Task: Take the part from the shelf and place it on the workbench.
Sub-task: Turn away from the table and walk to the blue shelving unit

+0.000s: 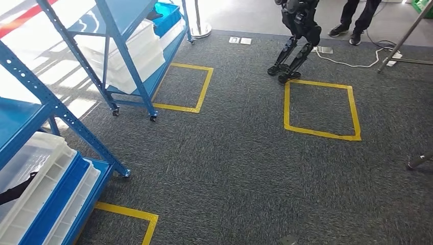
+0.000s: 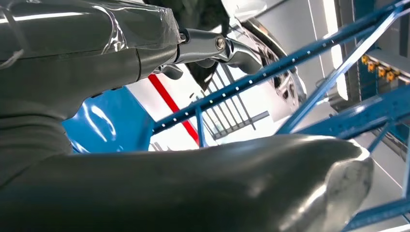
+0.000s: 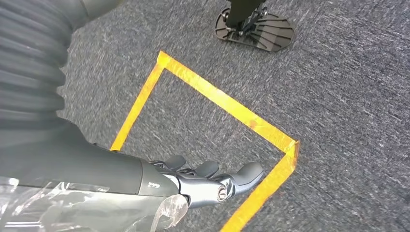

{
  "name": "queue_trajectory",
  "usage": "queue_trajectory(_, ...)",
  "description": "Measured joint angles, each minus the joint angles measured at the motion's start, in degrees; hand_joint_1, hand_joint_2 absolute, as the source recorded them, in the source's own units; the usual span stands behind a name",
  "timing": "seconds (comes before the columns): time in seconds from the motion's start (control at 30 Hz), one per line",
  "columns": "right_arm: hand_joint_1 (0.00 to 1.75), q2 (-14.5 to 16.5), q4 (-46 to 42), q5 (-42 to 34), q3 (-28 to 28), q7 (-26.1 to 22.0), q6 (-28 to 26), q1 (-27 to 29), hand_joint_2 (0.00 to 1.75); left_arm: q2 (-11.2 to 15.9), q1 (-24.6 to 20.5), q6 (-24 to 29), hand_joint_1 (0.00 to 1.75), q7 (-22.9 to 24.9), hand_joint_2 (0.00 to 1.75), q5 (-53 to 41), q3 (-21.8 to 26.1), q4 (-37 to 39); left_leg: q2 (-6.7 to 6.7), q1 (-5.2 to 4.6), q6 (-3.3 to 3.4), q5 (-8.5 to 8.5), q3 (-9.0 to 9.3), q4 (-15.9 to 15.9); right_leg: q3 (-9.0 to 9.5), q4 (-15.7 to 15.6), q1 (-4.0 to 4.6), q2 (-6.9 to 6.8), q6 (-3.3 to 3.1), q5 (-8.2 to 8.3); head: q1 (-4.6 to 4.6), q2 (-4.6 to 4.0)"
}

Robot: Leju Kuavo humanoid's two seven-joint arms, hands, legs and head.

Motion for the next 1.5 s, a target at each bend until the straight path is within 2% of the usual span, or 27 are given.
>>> queue_trajectory(0.03, 0.0, 0.01, 0.0, -0.01, -0.01, -0.01, 0.0, 0.02, 1.75, -0.02, 0.12, 0.02, 0.0, 0.02, 0.0, 0.0, 0.06, -0.19, 0.18, -0.03, 0.1, 0.28, -0.2, 0.46, 0.06, 0.0, 0.16, -0.76, -0.06, -0.08, -0.01, 0.0)
queue_trajectory(0.07, 0.0, 0.02, 0.0, -0.02, -0.01, -0.02, 0.0, 0.01, 1.75, -0.03, 0.16, 0.04, 0.0, 0.02, 0.0, 0.0, 0.13, -0.39, 0.4, -0.11, 0.27, 1.49, 0.86, -1.52, 0.17, 0.0, 0.29, -1.49, -0.09, -0.18, 0.0, 0.0)
queue_trajectory(0.13, 0.0, 0.06, 0.0, -0.02, -0.01, -0.08, 0.0, -0.06, 1.75, -0.04, 0.2, 0.1, 0.0, 0.03, 0.0, 0.01, 0.41, -0.9, 2.29, -0.66, 1.04, 4.76, 5.22, -9.84, 0.51, 0.0, 0.51, -2.9, 0.01, -0.41, 0.01, 0.01)
queue_trajectory(0.2, 0.0, 0.22, 0.0, -0.02, -0.01, -0.16, 0.0, -0.12, 1.75, -0.08, 0.26, 0.29, 0.0, 0.05, 0.0, 0.08, 0.83, -1.34, 4.19, -1.5, 2.03, 6.39, 8.01, -15.64, 0.94, -0.05, 0.6, -4.22, 0.52, -0.74, 0.01, 0.01)
queue_trajectory(0.23, 0.0, 0.31, 0.0, -0.02, -0.01, -0.19, -0.01, -0.14, 1.75, -0.1, 0.3, 0.42, 0.0, 0.06, 0.0, 0.13, 1.06, -1.5, 4.37, -1.87, 2.52, 6.38, 8.23, -16.43, 1.18, -0.14, 0.55, -4.93, 0.88, -0.91, -0.01, 0.01)
queue_trajectory(0.3, 0.0, 0.45, 0.0, -0.03, -0.01, -0.25, -0.02, -0.23, 1.75, -0.12, 0.51, 0.59, 0.0, 0.04, 0.0, 0.2, 1.41, -1.73, 2.81, -1.94, 3.4, 6.69, 8.55, -16.99, 1.81, -0.59, 0.36, -5.91, 1.68, -1.15, -0.04, 0.02)
queue_trajectory(0.37, 0.0, 0.47, 0.0, -0.03, -0.03, -0.29, -0.05, -0.32, 1.75, -0.13, 0.7, 0.63, 0.0, -0.02, 0.0, 0.26, 1.57, -1.91, 1.28, -1.62, 3.98, 7.53, 9.53, -18.31, 1.73, 0.74, 0.23, -3.28, 2.2, -2.4, 0.04, 0.02)
queue_trajectory(0.43, 0.0, 0.45, 0.0, -0.03, -0.05, -0.3, -0.05, -0.25, 1.75, -0.23, 0.82, 0.63, 0.0, -0.13, 0.0, 0.33, 1.56, -2.01, -0.05, -1.44, 4.22, 8.03, 10.12, -18.99, -0.99, 6.88, 0.16, 0.5, 2.39, -5.75, 0.18, 0.01)
queue_trajectory(0.5, 0.0, 0.46, 0.0, -0.04, -0.05, -0.28, -0.03, -0.14, 1.75, -0.41, 1.04, 0.62, 0.0, -0.19, 0.0, 0.39, 1.45, -2.0, -1.49, -1.56, 4.34, 8.03, 10.11, -18.97, -4.9, 14.09, 0.18, 1.44, 2.48, -8.38, 0.23, 0.02)
queue_trajectory(0.53, 0.0, 0.46, 0.0, -0.04, -0.05, -0.27, -0.02, -0.11, 1.75, -0.52, 1.16, 0.62, 0.0, -0.21, 0.0, 0.4, 1.41, -2.0, -2.28, -1.62, 4.36, 8.01, 10.12, -18.96, -5.9, 15.37, 0.18, 1.5, 2.48, -8.14, 0.23, 0.02)
queue_trajectory(0.57, 0.0, 0.46, 0.0, -0.04, -0.05, -0.26, -0.02, -0.1, 1.75, -0.58, 1.21, 0.62, 0.0, -0.22, 0.0, 0.41, 1.4, -2.0, -3.13, -1.65, 4.35, 8.0, 10.19, -18.95, -5.78, 14.25, 0.18, 1.65, 2.4, -6.66, 0.23, 0.02)
queue_trajectory(0.6, 0.0, 0.44, 0.0, -0.04, -0.06, -0.25, -0.02, -0.09, 1.75, -0.63, 1.24, 0.63, 0.0, -0.24, 0.0, 0.42, 1.4, -2.01, -3.97, -1.64, 4.3, 7.96, 10.29, -18.93, -4.58, 10.88, 0.18, 2.13, 2.23, -4.28, 0.23, 0.02)
queue_trajectory(0.67, 0.0, 0.29, 0.05, -0.04, -0.08, -0.24, -0.02, -0.01, 1.75, -0.71, 1.29, 0.64, 0.0, -0.25, 0.0, 0.43, 1.41, -2.0, -5.51, -1.63, 4.08, 7.82, 10.29, -18.81, -1.26, 2.33, 0.07, 4.9, 1.78, 0.23, 0.24, 0.02)
queue_trajectory(0.73, 0.0, 0.14, 0.1, -0.04, -0.09, -0.23, -0.01, 0.05, 1.75, -0.77, 1.43, 0.67, 0.0, -0.26, 0.0, 0.49, 1.41, -1.99, -6.85, -1.53, 3.59, 7.75, 9.95, -18.7, 0.33, -1.79, 0.1, 6.55, 1.44, 1.68, 0.23, 0.02)
queue_trajectory(0.8, 0.0, 0.16, 0.1, -0.04, -0.09, -0.22, 0.01, -0.07, 1.75, -0.77, 1.76, 0.7, 0.0, -0.28, 0.0, 0.64, 1.45, -2.0, -8.18, -1.28, 2.91, 7.82, 9.57, -18.72, 0.54, -2.21, 0.27, 5.24, 1.06, 1.68, 0.22, 0.02)
queue_trajectory(0.87, 0.0, 0.28, 0.09, -0.04, -0.1, -0.23, 0.02, -0.2, 1.75, -0.75, 2.04, 0.75, 0.0, -0.31, 0.0, 0.79, 1.53, -2.01, -6.32, -1.23, 2.3, 6.78, 8.64, -17.02, 0.86, -2.66, 0.23, 3.63, 0.45, 1.85, 0.15, 0.02)
queue_trajectory(0.93, 0.0, 0.34, 0.09, -0.04, -0.14, -0.24, 0.02, -0.15, 1.75, -0.77, 2.13, 0.8, 0.0, -0.38, 0.0, 0.95, 1.54, -2.01, -2.19, -1.18, 1.66, 3.51, 5.6, -10.76, 1.15, -2.95, 0.25, 2.06, -0.04, 1.83, 0.03, 0.01)
queue_trajectory(0.97, 0.0, 0.34, 0.09, -0.04, -0.17, -0.24, 0.02, -0.09, 1.75, -0.78, 2.17, 0.81, 0.0, -0.4, 0.0, 1.03, 1.51, -2.0, -0.87, -1.01, 1.31, 1.6, 3.4, -6.43, 1.2, -2.95, 0.32, 1.28, -0.17, 1.71, -0.02, 0.01)
queue_trajectory(1.03, 0.0, 0.32, 0.09, -0.03, -0.26, -0.21, 0.03, 0.0, 1.75, -0.86, 2.41, 0.81, 0.0, -0.41, 0.0, 1.14, 1.45, -1.99, 0.01, -0.54, 0.77, 0.0, 0.42, -0.85, 1.29, -2.93, 0.43, -0.31, -0.18, 1.46, -0.03, 0.0)
queue_trajectory(1.07, 0.0, 0.32, 0.09, -0.03, -0.3, -0.21, 0.05, 0.03, 1.75, -0.89, 2.44, 0.81, 0.0, -0.41, 0.0, 1.13, 1.44, -1.99, 0.3, -0.33, 0.55, 0.73, 0.61, -1.33, 1.39, -2.93, 0.45, -1.1, -0.1, 1.31, -0.03, 0.0)
queue_trajectory(1.13, 0.0, 0.35, 0.09, 0.0, -0.34, -0.21, 0.09, 0.03, 1.75, -0.91, 2.4, 0.81, 0.0, -0.41, 0.0, 1.1, 1.45, -1.99, 1.99, -0.08, 0.23, 4.33, 4.61, -8.86, 1.83, -2.92, 0.44, -2.55, 0.26, 0.94, -0.03, 0.01)
queue_trajectory(1.2, 0.0, 0.35, 0.09, 0.01, -0.38, -0.22, 0.11, 0.03, 1.75, -0.92, 2.36, 0.81, 0.0, -0.41, 0.0, 1.09, 1.45, -1.99, 4.72, -0.35, 0.5, 6.97, 8.64, -16.25, 2.5, -2.85, 0.71, -3.72, 0.91, 0.38, 0.01, 0.01)
queue_trajectory(1.23, 0.0, 0.35, 0.09, 0.02, -0.4, -0.22, 0.11, 0.01, 1.75, -0.92, 2.36, 0.81, 0.0, -0.41, 0.0, 1.09, 1.45, -1.99, 5.39, -0.58, 0.86, 7.37, 9.46, -17.77, 2.81, -2.83, 0.8, -4.33, 1.28, 0.1, 0.05, 0.01)
queue_trajectory(1.33, 0.0, 0.41, 0.07, 0.03, -0.43, -0.21, 0.13, -0.24, 1.75, -0.92, 2.39, 0.81, 0.0, -0.42, 0.0, 1.08, 1.51, -2.0, 3.5, -0.94, 2.14, 7.51, 9.54, -18.25, 3.52, -2.73, 0.54, -5.62, 2.39, -0.7, 0.16, 0.02)
queue_trajectory(1.4, 0.0, 0.44, 0.06, 0.04, -0.45, -0.23, 0.13, -0.3, 1.75, -0.92, 2.21, 0.83, 0.0, -0.47, 0.0, 1.08, 1.52, -2.01, 2.0, -0.78, 2.93, 7.73, 9.85, -18.6, 2.39, 0.61, 0.2, -2.76, 2.84, -2.95, 0.19, 0.02)
queue_trajectory(1.47, 0.0, 0.45, 0.07, 0.03, -0.46, -0.23, 0.13, -0.17, 1.75, -0.96, 2.1, 0.8, 0.0, -0.51, 0.0, 1.11, 1.42, -2.01, 0.54, -0.75, 3.41, 7.73, 9.99, -18.66, -1.59, 8.77, 0.11, 0.67, 2.91, -6.83, 0.22, 0.02)
queue_trajectory(1.5, 0.0, 0.45, 0.07, 0.03, -0.46, -0.22, 0.14, -0.1, 1.75, -1.0, 2.15, 0.78, 0.0, -0.52, 0.0, 1.13, 1.35, -2.01, -0.27, -0.81, 3.51, 7.7, 10.01, -18.65, -3.88, 12.95, 0.14, 1.24, 2.93, -8.28, 0.23, 0.02)
